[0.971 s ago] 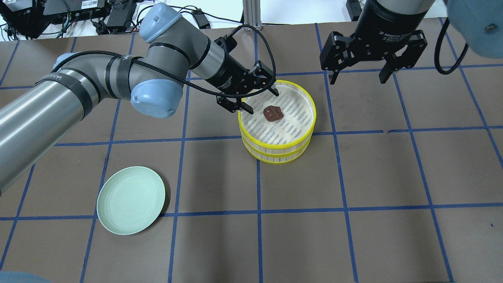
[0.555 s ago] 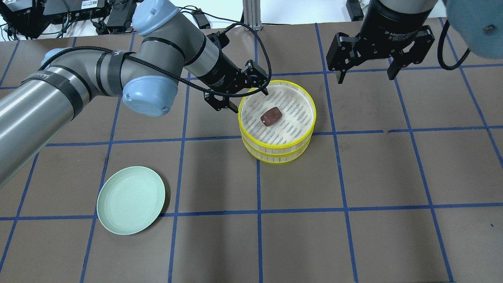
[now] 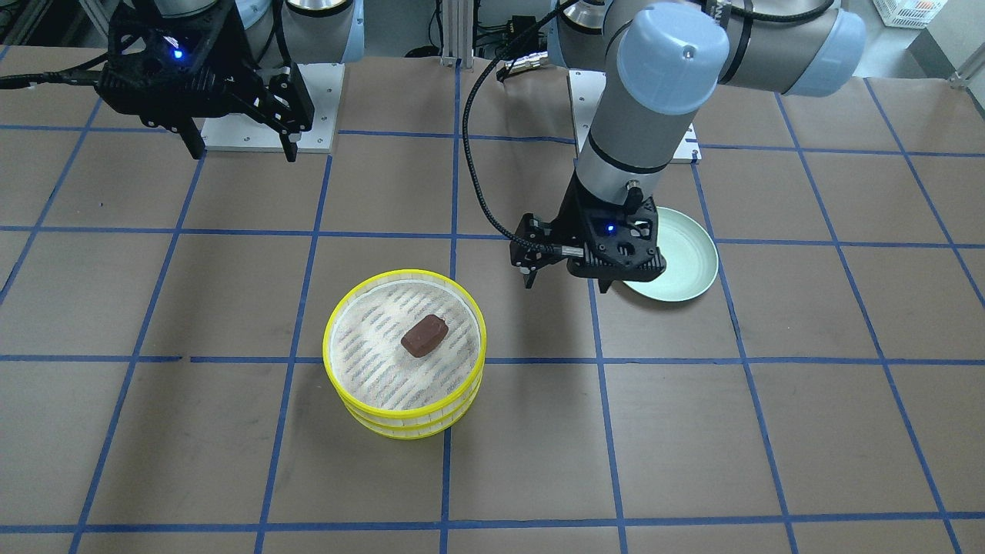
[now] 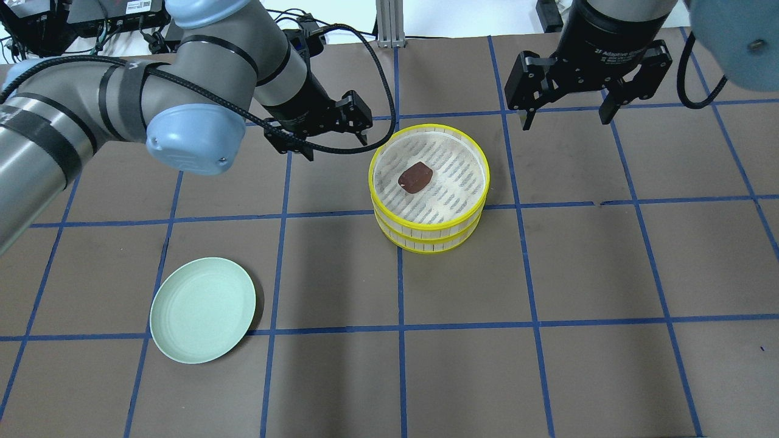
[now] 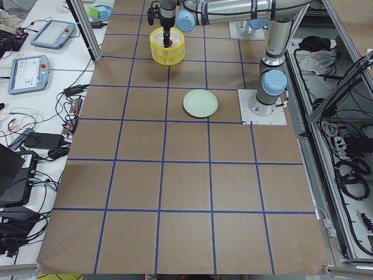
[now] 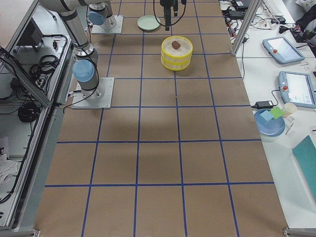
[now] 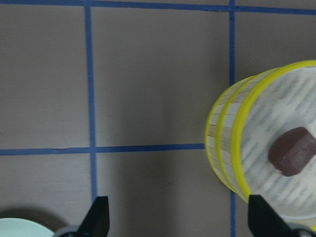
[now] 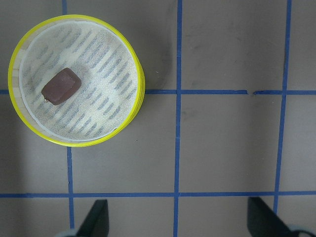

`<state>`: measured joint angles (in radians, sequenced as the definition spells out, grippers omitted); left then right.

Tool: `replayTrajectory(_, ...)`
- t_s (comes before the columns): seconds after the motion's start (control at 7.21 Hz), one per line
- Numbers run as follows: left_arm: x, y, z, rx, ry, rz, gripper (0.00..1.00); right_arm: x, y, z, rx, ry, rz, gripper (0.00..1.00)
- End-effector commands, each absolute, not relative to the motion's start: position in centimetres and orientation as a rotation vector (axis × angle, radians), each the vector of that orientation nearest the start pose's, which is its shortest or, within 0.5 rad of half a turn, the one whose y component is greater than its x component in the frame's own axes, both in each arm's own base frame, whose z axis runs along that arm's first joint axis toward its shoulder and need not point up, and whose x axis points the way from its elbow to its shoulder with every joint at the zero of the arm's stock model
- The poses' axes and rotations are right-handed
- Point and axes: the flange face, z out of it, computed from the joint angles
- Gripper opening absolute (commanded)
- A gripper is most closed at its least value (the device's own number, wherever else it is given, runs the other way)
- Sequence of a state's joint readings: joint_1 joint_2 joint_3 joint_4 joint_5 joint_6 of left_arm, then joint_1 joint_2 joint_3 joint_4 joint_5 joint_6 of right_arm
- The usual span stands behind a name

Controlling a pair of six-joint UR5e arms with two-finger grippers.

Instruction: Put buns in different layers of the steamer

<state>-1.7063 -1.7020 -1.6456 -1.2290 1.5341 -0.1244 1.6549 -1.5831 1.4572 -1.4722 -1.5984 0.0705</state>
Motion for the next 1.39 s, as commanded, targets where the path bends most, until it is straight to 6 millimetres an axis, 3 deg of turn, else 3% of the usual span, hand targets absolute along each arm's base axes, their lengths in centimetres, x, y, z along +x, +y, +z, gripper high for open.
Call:
replayTrajectory(0.0,-16.2,-51.6,46.2,0.069,3.078,-0.212,1.00,17.1,-47.3,54.0,-0.021,3.167,-0.047,1.00)
replayTrajectory(0.14,-12.2,-51.7,48.8,-0.011,3.086,-0.180,1.00,17.1,-47.4,54.0,-0.021,3.166,-0.049,1.00)
replayTrajectory(0.28,-9.6,-51.1,51.3,-0.088,3.093,-0.147,1.00,17.1,-47.4,54.0,-0.021,3.166,-0.049,1.00)
replayTrajectory(0.55,-9.2,-49.8,53.2,-0.139,3.148,-0.163,1.00,17.1,-47.4,54.0,-0.021,3.166,-0.049,1.00)
replayTrajectory(0.69,-8.9,-49.8,52.2,-0.137,3.133,-0.125,1.00,17.1,-47.4,54.0,-0.021,3.166,-0.049,1.00)
replayTrajectory(1.11,-10.6,-49.5,52.3,-0.093,3.152,-0.139,1.00,17.1,-47.4,54.0,-0.021,3.166,-0.049,1.00)
replayTrajectory(1.25,-12.1,-49.1,52.4,-0.048,3.151,-0.143,1.00,17.1,-47.4,54.0,-0.021,3.166,-0.049,1.00)
